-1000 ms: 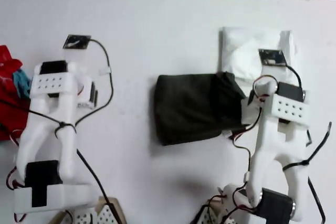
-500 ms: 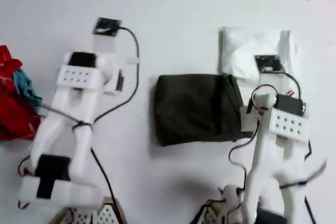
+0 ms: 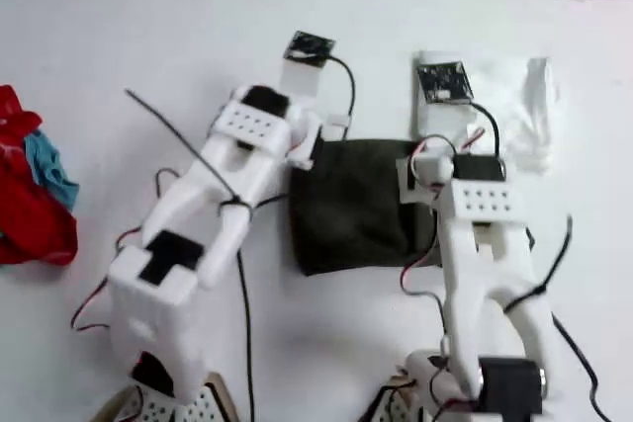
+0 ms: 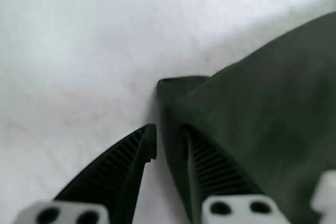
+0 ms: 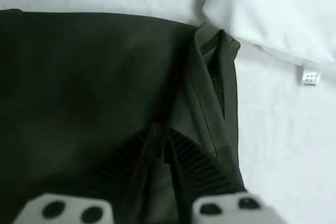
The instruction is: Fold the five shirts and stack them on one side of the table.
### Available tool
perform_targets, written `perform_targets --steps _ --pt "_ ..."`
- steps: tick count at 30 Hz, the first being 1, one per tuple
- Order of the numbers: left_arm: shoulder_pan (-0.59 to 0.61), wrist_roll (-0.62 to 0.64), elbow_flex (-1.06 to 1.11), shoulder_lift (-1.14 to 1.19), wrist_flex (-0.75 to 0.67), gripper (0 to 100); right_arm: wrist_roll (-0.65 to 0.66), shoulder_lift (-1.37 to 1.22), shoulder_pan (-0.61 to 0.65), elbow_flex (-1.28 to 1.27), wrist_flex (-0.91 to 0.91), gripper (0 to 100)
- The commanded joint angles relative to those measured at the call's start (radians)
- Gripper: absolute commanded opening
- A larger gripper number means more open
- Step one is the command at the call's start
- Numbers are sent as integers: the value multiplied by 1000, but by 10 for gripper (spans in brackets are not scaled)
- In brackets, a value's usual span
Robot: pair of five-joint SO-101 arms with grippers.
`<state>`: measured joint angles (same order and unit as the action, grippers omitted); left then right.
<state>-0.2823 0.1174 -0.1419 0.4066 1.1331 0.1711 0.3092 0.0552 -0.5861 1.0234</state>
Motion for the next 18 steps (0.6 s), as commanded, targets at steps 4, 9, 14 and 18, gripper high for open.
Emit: perform_targets --steps 4,9,14,18 --pt "-20 72 -186 121 -12 106 -11 -134 -27 132 -27 19" --pt "-25 81 -240 189 -12 106 -3 -268 -28 143 -111 19" --pt "15 80 -236 212 34 106 -2 -375 -90 144 -156 19" --pt "58 77 -240 221 78 106 34 -380 -177 144 -180 19"
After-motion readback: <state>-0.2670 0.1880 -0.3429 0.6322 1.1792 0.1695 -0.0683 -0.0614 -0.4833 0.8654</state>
